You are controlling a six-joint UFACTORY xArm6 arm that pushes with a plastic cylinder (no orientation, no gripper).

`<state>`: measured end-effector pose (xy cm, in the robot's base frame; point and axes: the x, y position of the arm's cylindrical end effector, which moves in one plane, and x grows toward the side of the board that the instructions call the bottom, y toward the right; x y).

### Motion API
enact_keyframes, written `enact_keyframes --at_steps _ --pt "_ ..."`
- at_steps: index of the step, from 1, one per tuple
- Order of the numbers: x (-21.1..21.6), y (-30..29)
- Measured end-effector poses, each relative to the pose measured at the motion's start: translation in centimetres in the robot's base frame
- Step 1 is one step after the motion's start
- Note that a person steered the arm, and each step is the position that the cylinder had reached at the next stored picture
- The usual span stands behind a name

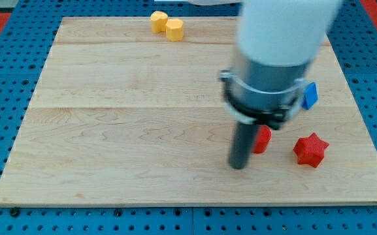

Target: Push the red star along with the red circle towards the bottom center

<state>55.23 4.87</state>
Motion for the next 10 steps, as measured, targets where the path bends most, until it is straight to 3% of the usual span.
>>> enact_keyframes --at_steps 1,3,6,7,8,9,10 --pt "-5.1 -0.8" --pt "-3.2 7.3" --pt "-1.7 12.3" --pt "-3.5 11.6" --pt "-7.9 11.2" --pt "-6.9 19.4" --pt "-3.6 22.9"
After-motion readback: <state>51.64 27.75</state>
